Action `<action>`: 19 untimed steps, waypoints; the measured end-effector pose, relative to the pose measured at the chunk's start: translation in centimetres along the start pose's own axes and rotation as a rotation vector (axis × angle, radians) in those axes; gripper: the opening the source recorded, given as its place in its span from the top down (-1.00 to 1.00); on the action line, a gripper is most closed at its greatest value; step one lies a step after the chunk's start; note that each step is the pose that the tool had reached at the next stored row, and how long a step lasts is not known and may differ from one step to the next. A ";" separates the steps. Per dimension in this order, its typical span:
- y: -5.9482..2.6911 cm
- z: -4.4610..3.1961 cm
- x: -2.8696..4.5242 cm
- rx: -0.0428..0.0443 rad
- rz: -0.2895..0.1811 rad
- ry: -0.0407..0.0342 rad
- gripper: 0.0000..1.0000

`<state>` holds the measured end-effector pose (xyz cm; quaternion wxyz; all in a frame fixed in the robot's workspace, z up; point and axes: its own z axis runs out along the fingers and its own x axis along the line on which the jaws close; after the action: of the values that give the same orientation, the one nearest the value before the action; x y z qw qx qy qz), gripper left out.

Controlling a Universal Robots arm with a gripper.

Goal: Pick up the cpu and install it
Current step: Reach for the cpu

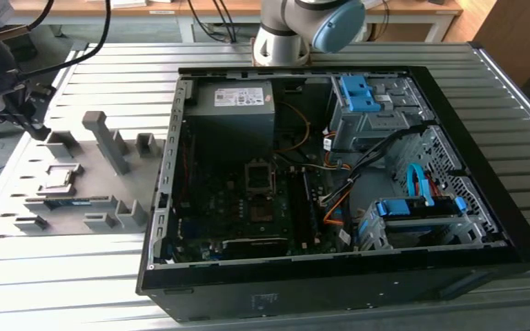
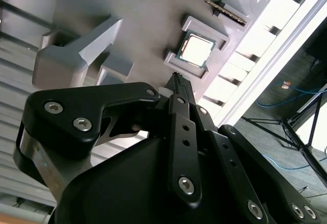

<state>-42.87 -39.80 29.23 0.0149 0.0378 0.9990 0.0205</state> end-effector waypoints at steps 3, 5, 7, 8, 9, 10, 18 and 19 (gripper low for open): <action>-0.01 0.19 0.01 0.0000 0.000 0.0000 0.80; -0.01 0.32 0.01 0.0000 0.000 0.0000 0.80; -0.02 0.45 0.01 -0.0001 0.000 -0.0001 0.80; -0.02 0.51 0.02 0.0000 0.000 0.0000 0.80; -0.03 0.59 0.02 -0.0001 0.000 -0.0001 0.80; -0.03 0.66 0.02 0.0000 0.000 -0.0001 0.80; -0.05 1.30 0.04 -0.0001 0.000 -0.0001 0.80; -0.06 1.38 0.04 -0.0001 0.000 -0.0001 0.80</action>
<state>-42.87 -39.80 27.85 0.0149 0.0378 0.9990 0.0206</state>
